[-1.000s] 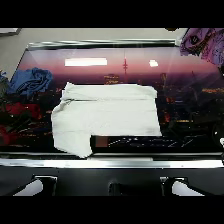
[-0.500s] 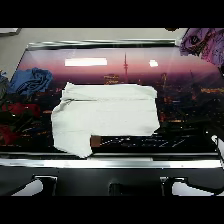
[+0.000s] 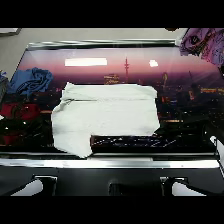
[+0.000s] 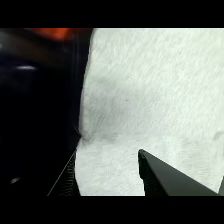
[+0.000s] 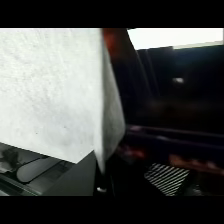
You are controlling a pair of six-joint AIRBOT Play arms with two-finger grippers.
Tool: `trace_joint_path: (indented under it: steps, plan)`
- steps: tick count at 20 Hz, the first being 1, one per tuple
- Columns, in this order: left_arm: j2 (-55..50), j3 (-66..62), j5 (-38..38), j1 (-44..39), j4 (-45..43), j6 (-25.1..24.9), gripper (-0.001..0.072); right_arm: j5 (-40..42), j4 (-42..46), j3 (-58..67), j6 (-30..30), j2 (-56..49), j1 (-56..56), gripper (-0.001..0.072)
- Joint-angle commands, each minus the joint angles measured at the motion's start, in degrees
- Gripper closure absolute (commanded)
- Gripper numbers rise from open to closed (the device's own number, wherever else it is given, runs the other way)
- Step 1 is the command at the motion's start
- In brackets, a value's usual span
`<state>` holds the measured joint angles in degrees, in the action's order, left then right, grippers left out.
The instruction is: Fold the clothes and pants, and hang the long-sleeved shirts on hangers.
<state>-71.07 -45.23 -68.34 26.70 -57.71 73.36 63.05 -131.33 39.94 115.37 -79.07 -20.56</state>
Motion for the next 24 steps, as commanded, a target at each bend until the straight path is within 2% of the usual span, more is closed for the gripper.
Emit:
trace_joint_path:
  steps: [1,6,15,16,20,24]
  plan:
    - [0.0,3.6,2.1,0.0,1.7,-3.4,0.0259,1.8,-1.2,0.1,-1.3,2.8,0.1,0.0678]
    - [-0.6,4.3,4.0,0.0,0.8,-4.0,0.0259,3.0,-1.4,0.1,-2.3,3.6,0.1,0.0678]
    - [-7.5,4.3,3.9,-1.2,5.8,-6.6,0.0263,4.7,-1.6,0.1,-2.3,3.6,0.1,0.0678]
    - [-7.8,4.3,3.9,-1.8,5.9,-6.6,0.0297,4.9,-1.6,0.1,-2.3,3.7,0.1,0.0678]
    - [-8.3,4.1,3.9,-4.3,6.3,-7.9,0.0686,4.8,-1.7,0.1,-2.3,5.8,0.1,0.0678]
    - [-6.7,-1.1,3.7,-5.2,11.4,-8.1,0.0687,4.4,-4.1,3.2,-2.6,8.6,1.3,0.068]
